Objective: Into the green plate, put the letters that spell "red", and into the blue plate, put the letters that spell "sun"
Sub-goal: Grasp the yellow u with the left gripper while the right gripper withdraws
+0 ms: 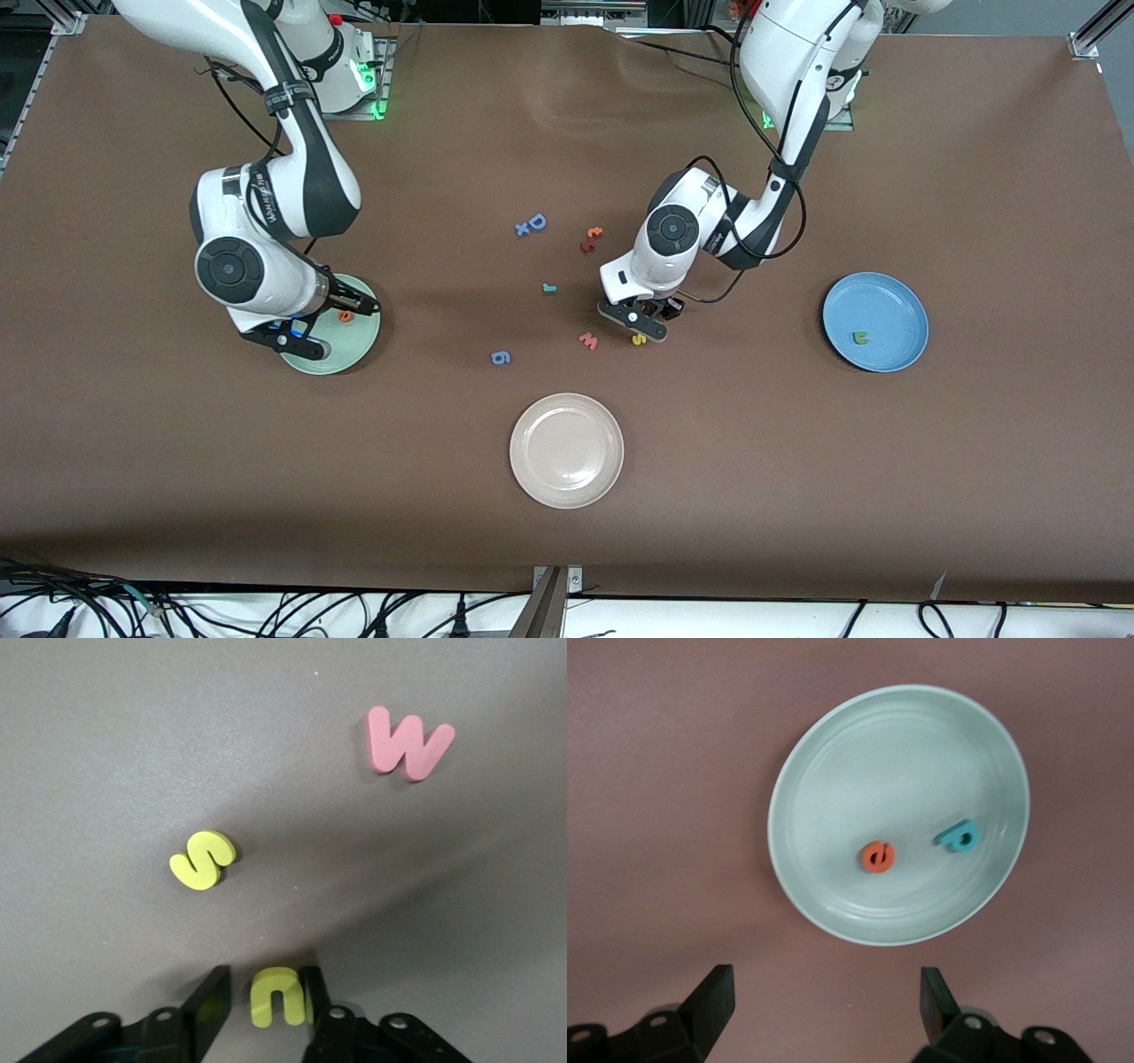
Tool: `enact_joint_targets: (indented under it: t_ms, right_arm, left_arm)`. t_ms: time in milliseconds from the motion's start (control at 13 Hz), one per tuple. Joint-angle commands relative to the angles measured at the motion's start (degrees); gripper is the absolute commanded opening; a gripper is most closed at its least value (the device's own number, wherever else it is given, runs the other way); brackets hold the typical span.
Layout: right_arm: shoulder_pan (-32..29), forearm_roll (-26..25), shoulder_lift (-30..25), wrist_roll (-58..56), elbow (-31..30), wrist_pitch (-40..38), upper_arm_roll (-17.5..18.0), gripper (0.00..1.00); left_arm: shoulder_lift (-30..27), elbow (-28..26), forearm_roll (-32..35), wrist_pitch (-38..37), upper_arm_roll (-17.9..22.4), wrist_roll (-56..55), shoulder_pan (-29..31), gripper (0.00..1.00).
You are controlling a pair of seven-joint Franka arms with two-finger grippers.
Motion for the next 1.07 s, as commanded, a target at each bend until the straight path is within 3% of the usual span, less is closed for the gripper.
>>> enact_joint_targets:
  t_ms: [0, 154, 307, 921, 998]
  right_arm:
    - [-0.18, 2.53, -0.49, 6.26, 0.27, -0.49, 3.11, 0.93]
    - [-0.18, 6.74, -0.23, 11.19, 1.23, 0.56, 4.96, 0.93]
    - [0.69, 9.39, 0.21, 16.1, 1.77, 1.88, 6.8, 0.93]
    - [12.02, 9.4, 4.86, 46.86, 1.77, 15.14, 6.9, 0.9]
    - [13.43, 9.22, 5.39, 48.2, 1.77, 16.72, 6.82, 0.86]
  left_arm:
    - [1.38, 0.28, 0.36, 0.99, 0.65, 0.86, -0.33, 0.26]
    - [1.38, 0.28, 0.36, 0.99, 0.65, 0.86, -0.24, 0.18]
    - [0.77, 0.37, 0.27, 0.91, 1.17, 2.26, 0.2, 0.16]
    - [-6.61, -0.07, -0.96, -7.35, 9.25, 28.95, 9.33, 0.16]
    - [-6.7, -0.16, -1.83, -7.44, 10.22, 33.34, 11.25, 0.16]
